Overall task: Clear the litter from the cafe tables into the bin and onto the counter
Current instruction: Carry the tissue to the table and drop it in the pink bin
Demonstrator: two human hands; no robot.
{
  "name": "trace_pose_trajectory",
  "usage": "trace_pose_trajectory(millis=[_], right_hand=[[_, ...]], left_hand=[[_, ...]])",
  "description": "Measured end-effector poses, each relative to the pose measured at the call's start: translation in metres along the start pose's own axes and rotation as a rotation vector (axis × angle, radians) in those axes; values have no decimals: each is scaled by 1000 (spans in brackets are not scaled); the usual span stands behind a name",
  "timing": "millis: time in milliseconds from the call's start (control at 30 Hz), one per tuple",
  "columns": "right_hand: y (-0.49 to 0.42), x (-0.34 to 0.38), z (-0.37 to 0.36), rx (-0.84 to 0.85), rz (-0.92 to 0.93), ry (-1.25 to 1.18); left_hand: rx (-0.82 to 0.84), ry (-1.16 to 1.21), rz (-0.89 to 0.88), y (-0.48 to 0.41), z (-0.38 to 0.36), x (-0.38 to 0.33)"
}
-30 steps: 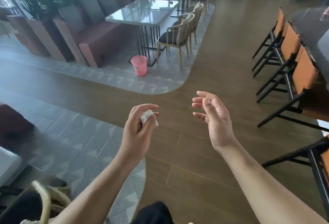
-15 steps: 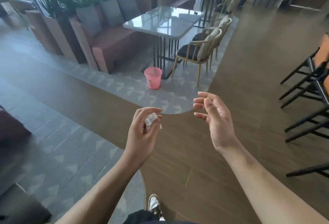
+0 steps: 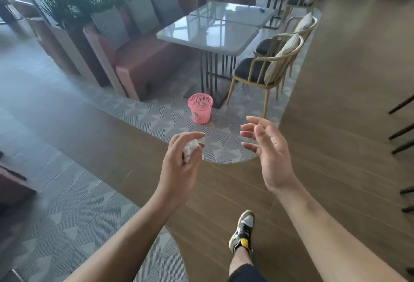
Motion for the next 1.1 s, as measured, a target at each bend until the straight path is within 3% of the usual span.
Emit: trace_pose_trajectory(millis=[333, 533, 1100], right_hand=[[-255, -12, 30, 116, 18, 25], [-364, -8, 43, 162, 30, 64], [-676, -79, 10, 88, -10, 112]], left_hand=[[-45, -55, 41, -212, -100, 49], [-73, -57, 45, -310, -140, 61], [-186, 42, 191, -614, -174, 187]])
Point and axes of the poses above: each hand's wrist, its own y-axis away from the middle knuckle, its own z-axis out of the back of the hand, x = y × z, the point moved 8 cm from there along -y, towards the middle knuckle, and after that the axes turned 3 degrees about -z, right-handed, at the moved point
